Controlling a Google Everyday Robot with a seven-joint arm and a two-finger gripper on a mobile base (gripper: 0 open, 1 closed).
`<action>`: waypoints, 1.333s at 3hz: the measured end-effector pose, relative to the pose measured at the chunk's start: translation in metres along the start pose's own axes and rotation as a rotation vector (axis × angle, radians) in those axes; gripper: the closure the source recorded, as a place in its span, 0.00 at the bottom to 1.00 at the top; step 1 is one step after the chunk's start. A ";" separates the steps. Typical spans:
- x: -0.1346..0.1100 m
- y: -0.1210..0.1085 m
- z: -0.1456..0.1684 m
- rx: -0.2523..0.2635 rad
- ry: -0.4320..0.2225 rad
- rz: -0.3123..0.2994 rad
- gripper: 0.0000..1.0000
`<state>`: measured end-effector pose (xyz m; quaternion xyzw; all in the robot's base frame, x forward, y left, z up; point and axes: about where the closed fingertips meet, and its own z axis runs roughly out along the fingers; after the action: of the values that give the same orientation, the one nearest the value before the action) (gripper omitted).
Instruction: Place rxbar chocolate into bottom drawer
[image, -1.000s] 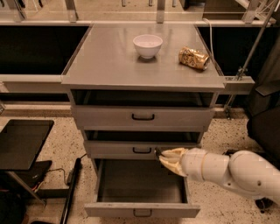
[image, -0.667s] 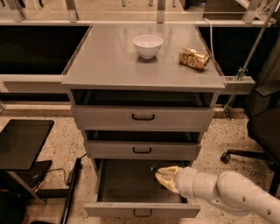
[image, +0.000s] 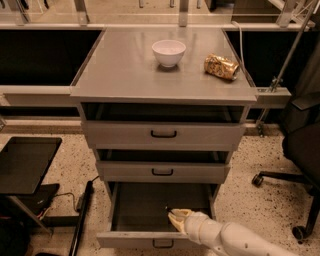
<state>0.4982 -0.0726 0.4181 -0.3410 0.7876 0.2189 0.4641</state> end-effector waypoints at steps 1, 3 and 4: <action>0.027 0.018 0.016 -0.016 -0.002 0.070 1.00; 0.031 0.003 0.029 -0.007 0.007 0.065 1.00; 0.040 -0.028 0.059 0.019 0.004 0.026 1.00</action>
Offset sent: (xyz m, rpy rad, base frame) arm -0.0121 0.0131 -0.0310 0.0461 0.0492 -0.0217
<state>0.5397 -0.0654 0.3539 -0.3267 0.7950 0.2166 0.4629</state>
